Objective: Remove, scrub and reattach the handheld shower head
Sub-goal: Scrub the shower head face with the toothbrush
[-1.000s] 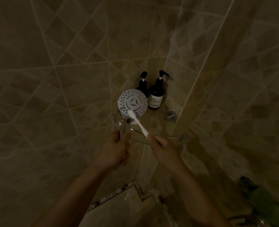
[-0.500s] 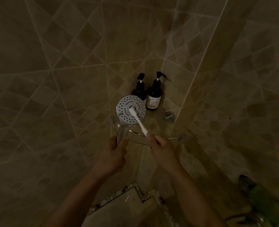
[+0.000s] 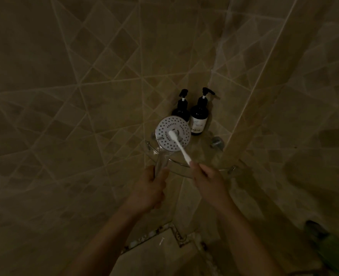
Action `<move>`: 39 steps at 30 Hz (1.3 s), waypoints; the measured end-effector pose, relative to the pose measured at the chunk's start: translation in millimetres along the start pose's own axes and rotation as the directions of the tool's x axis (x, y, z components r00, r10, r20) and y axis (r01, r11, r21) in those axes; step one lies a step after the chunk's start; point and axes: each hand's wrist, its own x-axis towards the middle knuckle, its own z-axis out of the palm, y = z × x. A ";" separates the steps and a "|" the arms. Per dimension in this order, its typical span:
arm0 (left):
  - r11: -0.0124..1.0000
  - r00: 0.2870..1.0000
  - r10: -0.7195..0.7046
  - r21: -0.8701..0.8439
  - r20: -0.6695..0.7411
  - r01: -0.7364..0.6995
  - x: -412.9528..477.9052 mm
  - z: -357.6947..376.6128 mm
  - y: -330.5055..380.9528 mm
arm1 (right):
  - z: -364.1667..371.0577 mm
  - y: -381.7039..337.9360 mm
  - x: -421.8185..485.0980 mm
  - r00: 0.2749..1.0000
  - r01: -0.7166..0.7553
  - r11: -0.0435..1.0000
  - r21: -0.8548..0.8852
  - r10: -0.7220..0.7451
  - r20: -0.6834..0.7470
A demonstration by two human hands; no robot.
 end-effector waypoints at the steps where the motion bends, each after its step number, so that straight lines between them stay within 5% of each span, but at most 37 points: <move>1: 1.000 1.000 0.012 0.008 -0.001 -0.012 0.0 0.3 0.2 | -1.8 -0.4 1.7 0.998 -0.015 0.999 0.033 0.017 -0.066; 6: 1.000 1.000 0.023 0.018 -0.006 -0.023 1.9 -0.1 -2.1 | -2.9 -4.0 0.1 0.994 0.027 0.998 -0.054 -0.021 0.106; 10: 0.999 1.000 0.012 0.034 0.004 -0.013 4.0 -1.0 -4.4 | -2.7 -3.8 5.0 0.990 -0.031 0.997 0.071 0.040 -0.132; 14: 1.000 1.000 0.010 0.014 -0.001 -0.010 6.4 -0.2 -6.5 | 1.0 -5.5 0.4 0.998 0.001 1.000 0.024 -0.002 0.056; 18: 1.000 1.000 0.014 0.015 0.011 -0.014 8.6 -1.4 -7.1 | -3.1 -3.7 7.2 0.992 -0.060 0.995 0.078 0.068 -0.108; 22: 0.999 0.999 0.029 0.019 0.014 -0.030 9.1 -4.9 -7.6 | 0.2 -5.5 5.6 0.997 -0.012 0.999 0.040 0.009 0.073; 26: 0.999 0.999 0.029 0.015 0.023 -0.029 10.4 -4.4 -6.3 | 0.2 -7.5 10.6 0.994 -0.014 0.999 0.033 0.017 -0.112; 30: 0.999 0.999 0.037 0.013 0.012 -0.038 10.0 -4.6 -6.5 | 5.1 -14.1 7.6 0.996 0.048 0.998 -0.046 -0.045 0.071; 33: 0.998 0.999 0.048 0.028 0.013 -0.049 10.3 -5.0 -6.9 | 5.1 -14.1 11.8 0.999 0.048 0.999 0.011 -0.047 -0.023; 37: 0.999 1.000 0.028 0.020 0.003 -0.028 13.2 -2.3 -8.7 | 12.6 -18.4 9.0 0.992 0.103 0.992 -0.068 -0.098 0.081; 39: 0.999 0.999 0.032 0.028 0.002 -0.032 14.0 -2.4 -10.4 | 12.1 -20.9 9.0 0.997 0.078 0.996 -0.037 -0.078 -0.011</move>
